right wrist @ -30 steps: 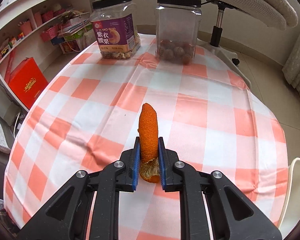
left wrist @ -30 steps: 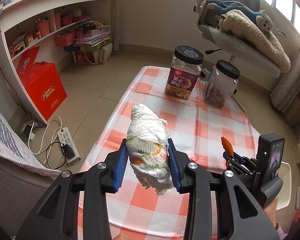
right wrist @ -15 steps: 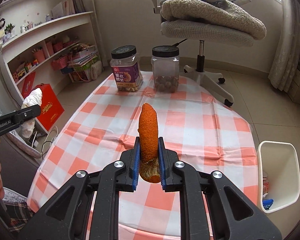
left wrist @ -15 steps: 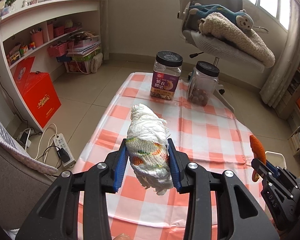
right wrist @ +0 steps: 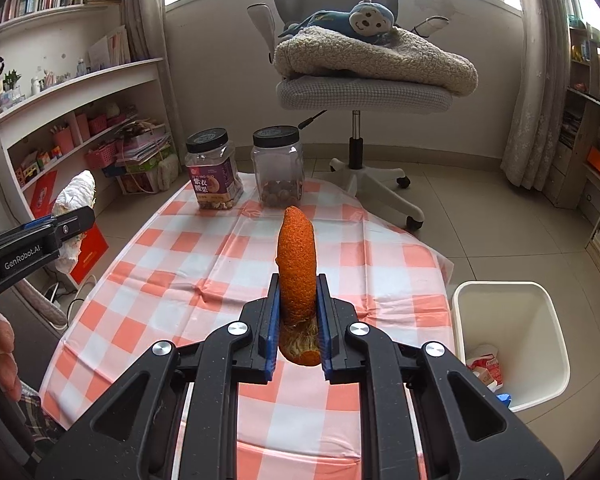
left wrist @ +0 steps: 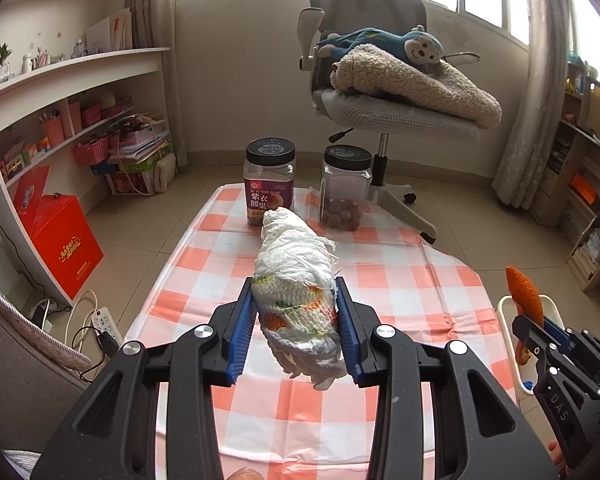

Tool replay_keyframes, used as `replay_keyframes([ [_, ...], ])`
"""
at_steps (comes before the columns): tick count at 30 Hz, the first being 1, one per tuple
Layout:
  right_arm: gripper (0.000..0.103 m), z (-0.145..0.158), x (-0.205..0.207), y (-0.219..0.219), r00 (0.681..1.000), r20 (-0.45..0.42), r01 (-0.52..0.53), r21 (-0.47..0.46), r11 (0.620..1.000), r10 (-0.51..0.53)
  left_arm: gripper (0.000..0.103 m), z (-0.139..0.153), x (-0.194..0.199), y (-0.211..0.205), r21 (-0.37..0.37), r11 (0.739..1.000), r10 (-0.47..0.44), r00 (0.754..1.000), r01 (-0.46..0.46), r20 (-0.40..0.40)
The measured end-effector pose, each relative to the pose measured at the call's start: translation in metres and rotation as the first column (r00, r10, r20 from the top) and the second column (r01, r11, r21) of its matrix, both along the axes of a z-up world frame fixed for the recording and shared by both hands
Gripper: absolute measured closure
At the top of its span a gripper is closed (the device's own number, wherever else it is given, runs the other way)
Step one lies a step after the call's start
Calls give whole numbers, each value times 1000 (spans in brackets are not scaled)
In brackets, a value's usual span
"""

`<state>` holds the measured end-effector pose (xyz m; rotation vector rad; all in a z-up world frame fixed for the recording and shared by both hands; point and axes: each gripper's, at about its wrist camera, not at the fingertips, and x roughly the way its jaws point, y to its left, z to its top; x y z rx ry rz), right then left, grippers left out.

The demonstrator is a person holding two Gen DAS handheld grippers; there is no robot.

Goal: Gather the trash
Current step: 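Carry the orange peel over the bin and open the right tool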

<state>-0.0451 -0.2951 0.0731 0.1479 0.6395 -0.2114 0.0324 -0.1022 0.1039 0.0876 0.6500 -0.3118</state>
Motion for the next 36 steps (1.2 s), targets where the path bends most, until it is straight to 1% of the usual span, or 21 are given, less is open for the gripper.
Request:
replay_keyframes([
  [7, 88, 5, -18, -36, 996, 31, 80, -3, 997, -80, 65, -5, -4, -43, 8, 998, -56, 998, 56, -6],
  [13, 88, 5, -32, -81, 979, 35, 199, 12, 980, -199, 65, -10, -10, -74, 8, 994, -107, 994, 107, -7],
  [16, 88, 3, -39, -109, 962, 27, 270, 23, 963, -271, 65, -12, -12, -90, 13, 992, -128, 992, 128, -10],
  [19, 87, 1, -45, -136, 938, 15, 345, 29, 938, -346, 65, -17, -14, -104, 19, 989, -146, 989, 147, -14],
  [22, 83, 0, -53, -166, 898, -2, 440, 52, 896, -441, 65, -21, -18, -119, 29, 986, -166, 986, 167, -17],
  [23, 80, -1, -57, -176, 881, -12, 473, 63, 879, -473, 65, -22, -19, -124, 32, 984, -173, 985, 174, -18],
  [24, 67, 0, -61, -185, 866, -15, 499, 71, 864, -499, 65, -24, -20, -129, 36, 983, -181, 983, 181, -18],
  [25, 58, 2, -67, -191, 848, -9, 529, 67, 846, -530, 65, -26, -21, -133, 39, 981, -187, 982, 188, -18],
  [26, 38, 4, -73, -196, 831, 0, 556, 56, 829, -557, 65, -28, -22, -138, 40, 980, -194, 981, 195, -21],
  [27, 25, 6, -78, -199, 815, 13, 579, 43, 814, -580, 65, -29, -23, -143, 41, 978, -202, 979, 203, -25],
  [28, 21, 9, -85, -202, 799, 28, 600, 34, 799, -601, 65, -30, -23, -147, 39, 977, -210, 977, 211, -29],
  [30, 10, 13, -95, -206, 774, 49, 632, 16, 775, -631, 65, -31, -26, -157, 35, 974, -223, 974, 224, -32],
  [31, 7, 14, -102, -210, 763, 55, 644, 6, 765, -644, 65, -32, -28, -162, 32, 972, -231, 972, 232, -33],
  [34, 7, 19, -116, -218, 735, 69, 676, -6, 737, -674, 65, -33, -33, -181, 27, 963, -267, 963, 268, -40],
  [36, 7, 23, -127, -224, 711, 78, 700, 8, 714, -698, 65, -34, -39, -197, 32, 956, -290, 956, 291, -41],
])
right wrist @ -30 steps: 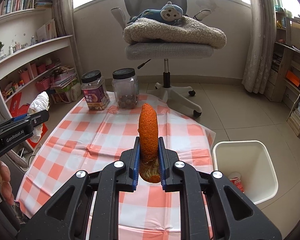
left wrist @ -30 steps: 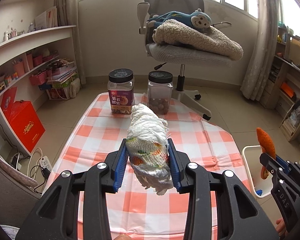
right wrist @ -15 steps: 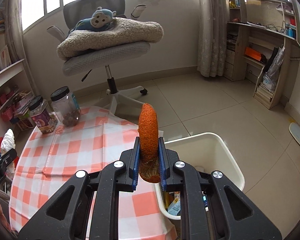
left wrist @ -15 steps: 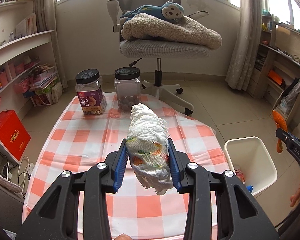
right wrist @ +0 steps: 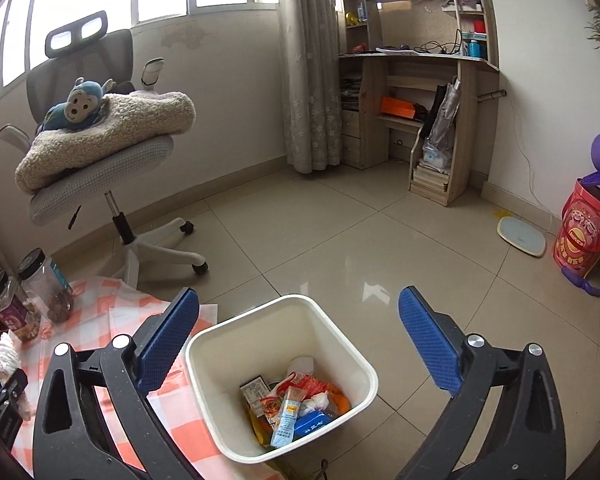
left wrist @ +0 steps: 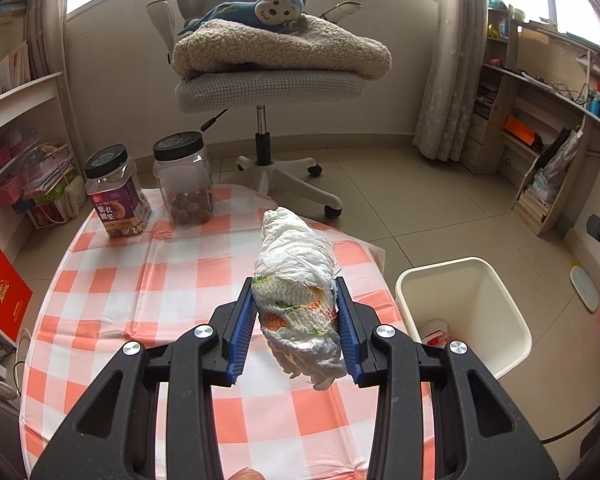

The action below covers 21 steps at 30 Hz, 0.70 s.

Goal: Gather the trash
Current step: 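Carry the orange peel over the bin and open the right tool, then carry the tissue bundle over the bin and open the left tool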

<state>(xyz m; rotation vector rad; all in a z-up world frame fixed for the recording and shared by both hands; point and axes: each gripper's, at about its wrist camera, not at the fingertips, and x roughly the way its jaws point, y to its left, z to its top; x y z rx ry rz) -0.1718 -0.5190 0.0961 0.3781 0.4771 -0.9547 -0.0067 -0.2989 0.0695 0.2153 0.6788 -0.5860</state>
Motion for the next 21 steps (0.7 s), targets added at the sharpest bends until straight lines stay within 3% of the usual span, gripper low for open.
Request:
replay_keyframes([
  [6, 7, 12, -33, -21, 992, 101, 67, 50, 996, -72, 65, 4, -22, -55, 2, 995, -102, 995, 102, -7],
  [16, 7, 25, -74, -32, 983, 130, 127, 10, 992, -128, 62, 20, -52, -152, -2, 964, -264, 964, 264, -35],
  [17, 7, 26, -78, -35, 984, 134, 117, 16, 993, -118, 52, 19, -54, -160, 5, 962, -272, 961, 272, -40],
  [18, 7, 26, -81, -37, 984, 133, 114, 23, 993, -116, 36, 17, -54, -166, 5, 960, -278, 959, 279, -43],
  [21, 7, 26, -90, -37, 982, 128, 135, 14, 991, -136, 31, 15, -53, -172, -5, 961, -277, 959, 278, -60],
])
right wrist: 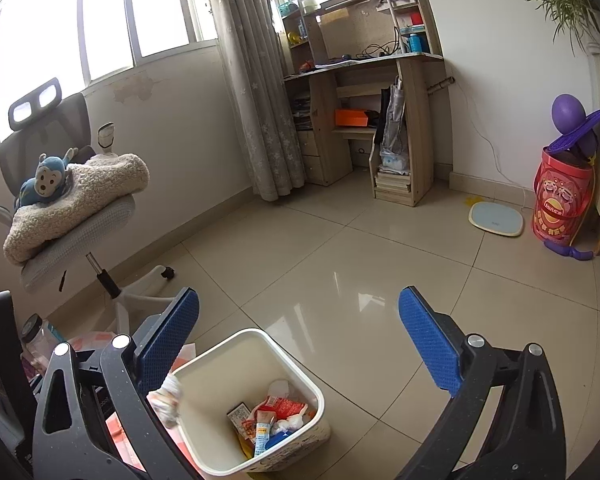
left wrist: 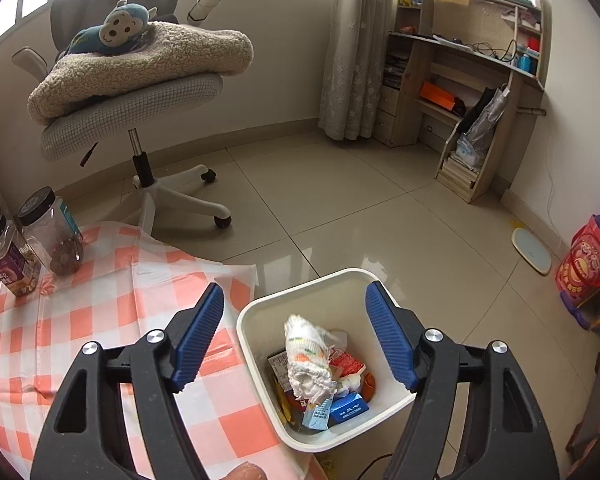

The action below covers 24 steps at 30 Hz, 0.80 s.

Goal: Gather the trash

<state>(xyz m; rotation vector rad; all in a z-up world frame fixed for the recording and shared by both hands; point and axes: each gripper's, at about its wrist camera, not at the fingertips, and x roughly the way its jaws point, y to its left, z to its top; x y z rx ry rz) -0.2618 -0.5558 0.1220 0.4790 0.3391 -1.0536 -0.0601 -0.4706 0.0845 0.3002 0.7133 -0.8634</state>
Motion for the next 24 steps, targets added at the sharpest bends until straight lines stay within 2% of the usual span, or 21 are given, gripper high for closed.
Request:
replay_keyframes([
  [4, 7, 3, -5, 6, 999, -3, 35, -24, 999, -35, 30, 3, -2, 8, -7, 1000, 11, 1000, -11, 13],
  [8, 7, 9, -2, 24, 999, -5, 39, -73, 997, -39, 17, 20, -10, 29, -43, 999, 31, 996, -28, 89],
  [10, 7, 12, 2, 36, 999, -15, 46, -113, 993, -48, 15, 31, -16, 43, -68, 997, 48, 987, -38, 152],
  [14, 7, 18, 10, 58, 1000, 1, 22, -160, 987, -22, 7, 52, -26, 82, -135, 988, 104, 955, -68, 277],
  [18, 7, 19, 23, 75, 999, 28, -40, -131, 991, 44, 7, 67, -30, 128, -214, 966, 217, 898, -142, 382],
  [20, 7, 18, 34, 86, 997, 25, -74, -118, 990, 77, 7, 71, -24, 149, -234, 955, 261, 885, -180, 386],
  [24, 7, 14, 60, 115, 985, 10, -167, -132, 977, 170, 7, 72, -8, 189, -247, 933, 335, 879, -260, 338],
])
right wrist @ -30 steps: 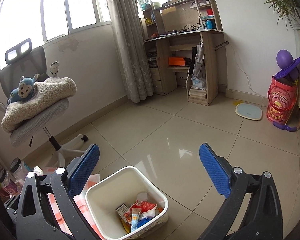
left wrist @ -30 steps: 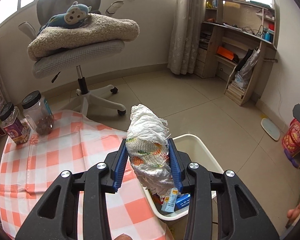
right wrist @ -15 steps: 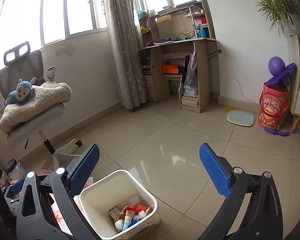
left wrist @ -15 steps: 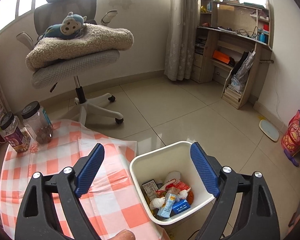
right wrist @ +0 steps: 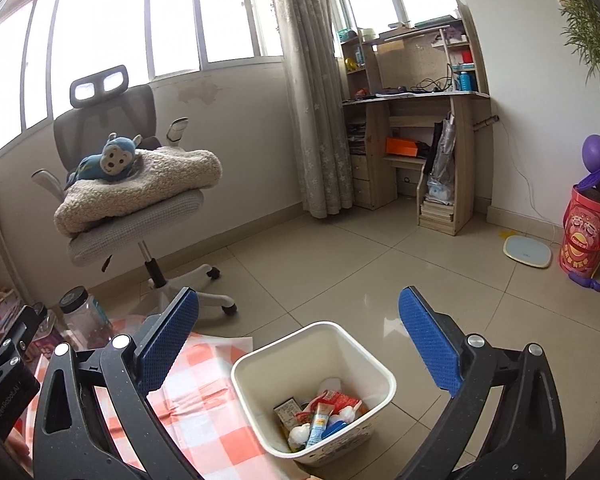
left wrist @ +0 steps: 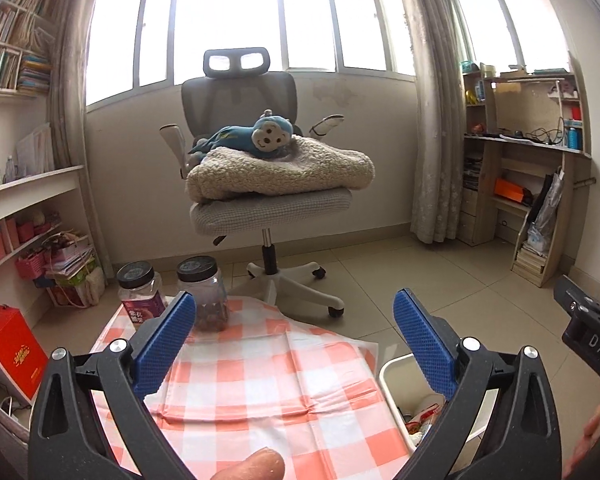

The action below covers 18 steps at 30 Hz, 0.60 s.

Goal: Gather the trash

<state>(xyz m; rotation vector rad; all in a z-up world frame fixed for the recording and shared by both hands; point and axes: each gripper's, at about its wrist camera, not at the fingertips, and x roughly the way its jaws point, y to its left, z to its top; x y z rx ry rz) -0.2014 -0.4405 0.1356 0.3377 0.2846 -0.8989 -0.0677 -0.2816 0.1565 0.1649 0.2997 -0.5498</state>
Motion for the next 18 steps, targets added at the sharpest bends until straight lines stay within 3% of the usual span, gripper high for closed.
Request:
replay_keyframes([
  [7, 7, -5, 46, 52, 992, -24, -128, -31, 991, 127, 7, -13, 27, 54, 43, 987, 155, 988, -155, 6],
  [18, 7, -18, 96, 100, 973, -70, -223, -22, 975, 221, 7, -17, 58, 116, 56, 964, 263, 963, -260, -57],
])
